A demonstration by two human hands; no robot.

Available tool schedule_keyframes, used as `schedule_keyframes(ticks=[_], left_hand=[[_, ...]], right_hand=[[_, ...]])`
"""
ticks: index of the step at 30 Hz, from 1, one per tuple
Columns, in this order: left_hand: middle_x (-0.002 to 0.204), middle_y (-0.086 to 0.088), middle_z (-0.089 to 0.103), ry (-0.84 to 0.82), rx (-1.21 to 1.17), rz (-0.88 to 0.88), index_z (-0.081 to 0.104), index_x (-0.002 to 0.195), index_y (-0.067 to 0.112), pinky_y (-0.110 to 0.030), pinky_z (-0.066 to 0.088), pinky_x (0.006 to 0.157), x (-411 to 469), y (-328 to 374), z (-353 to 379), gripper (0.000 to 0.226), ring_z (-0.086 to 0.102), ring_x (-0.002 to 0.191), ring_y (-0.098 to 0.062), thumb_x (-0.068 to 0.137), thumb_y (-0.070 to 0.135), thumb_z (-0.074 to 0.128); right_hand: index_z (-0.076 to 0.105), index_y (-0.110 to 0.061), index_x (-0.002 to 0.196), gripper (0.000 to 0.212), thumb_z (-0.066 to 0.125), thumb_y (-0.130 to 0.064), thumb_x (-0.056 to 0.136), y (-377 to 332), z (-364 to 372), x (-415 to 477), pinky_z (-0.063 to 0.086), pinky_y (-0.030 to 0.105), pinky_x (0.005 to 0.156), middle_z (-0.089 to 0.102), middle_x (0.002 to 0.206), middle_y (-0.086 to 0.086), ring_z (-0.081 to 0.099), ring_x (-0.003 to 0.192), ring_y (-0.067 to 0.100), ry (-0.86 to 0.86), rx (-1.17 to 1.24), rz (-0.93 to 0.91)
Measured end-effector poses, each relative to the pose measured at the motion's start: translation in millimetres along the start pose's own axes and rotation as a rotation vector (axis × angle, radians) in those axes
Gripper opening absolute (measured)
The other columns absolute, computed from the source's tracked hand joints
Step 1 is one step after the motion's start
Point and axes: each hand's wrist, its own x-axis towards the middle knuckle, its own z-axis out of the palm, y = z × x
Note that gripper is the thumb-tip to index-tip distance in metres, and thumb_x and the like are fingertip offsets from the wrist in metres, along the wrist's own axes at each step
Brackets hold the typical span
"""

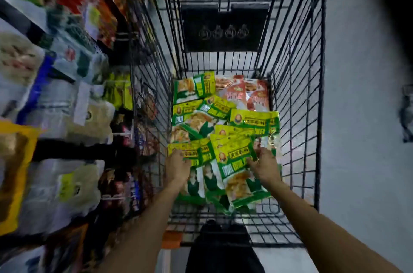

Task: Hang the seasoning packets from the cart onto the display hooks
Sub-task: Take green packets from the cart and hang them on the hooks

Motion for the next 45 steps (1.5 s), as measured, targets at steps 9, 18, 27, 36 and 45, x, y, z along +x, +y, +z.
schedule_keyframes(ticks=[9, 18, 27, 36, 45], left_hand=[[0.146, -0.022, 0.032, 0.158, 0.01, -0.181, 0.028, 0.147, 0.005, -0.036, 0.032, 0.099, 7, -18, 48, 0.052, 0.038, 0.128, -0.036, 0.098, 0.004, 0.045], [0.155, -0.016, 0.022, 0.198, -0.158, 0.011, 0.026, 0.147, 0.004, -0.035, 0.025, 0.111, 4, -4, 67, 0.073, 0.021, 0.141, -0.03, 0.087, 0.009, 0.067], [0.124, -0.013, 0.058, 0.213, 0.026, -0.12, 0.055, 0.114, 0.01, -0.038, 0.035, 0.095, 8, -19, 62, 0.051, 0.047, 0.119, -0.034, 0.074, 0.032, 0.08], [0.125, -0.015, 0.06, -0.114, -0.122, 0.141, 0.054, 0.128, 0.001, -0.034, 0.045, 0.089, 1, -17, 17, 0.049, 0.056, 0.113, -0.029, 0.093, 0.034, 0.059], [0.091, -0.003, 0.066, 0.205, -0.474, 0.346, 0.064, 0.096, 0.011, -0.011, 0.043, 0.06, -73, 32, -72, 0.013, 0.06, 0.079, -0.009, 0.091, 0.022, 0.062]], right_hand=[[0.045, -0.002, 0.117, 0.069, 0.077, -0.046, 0.076, 23, 31, -2, 0.045, 0.042, 0.089, 0.053, 0.119, 0.018, 0.05, 0.114, 0.035, 0.107, -0.223, 0.182], [0.05, -0.002, 0.104, 0.034, 0.073, -0.017, 0.084, 40, 24, 0, 0.039, 0.032, 0.065, 0.066, 0.099, 0.02, 0.062, 0.092, 0.035, 0.267, 0.162, 0.223], [0.062, -0.008, 0.097, 0.02, 0.073, -0.016, 0.083, 47, 17, -3, 0.054, 0.046, 0.084, 0.068, 0.1, 0.014, 0.063, 0.089, 0.027, 0.179, 0.394, 0.193], [0.059, -0.004, 0.078, 0.02, 0.063, -0.018, 0.091, 29, -8, -16, 0.051, 0.025, 0.049, 0.068, 0.076, 0.013, 0.067, 0.067, 0.024, -0.028, 0.658, 0.227], [0.061, 0.001, 0.082, 0.028, 0.064, -0.026, 0.089, -50, -99, -53, 0.057, 0.031, 0.056, 0.07, 0.075, 0.012, 0.07, 0.07, 0.027, -0.032, 0.691, -0.166]])
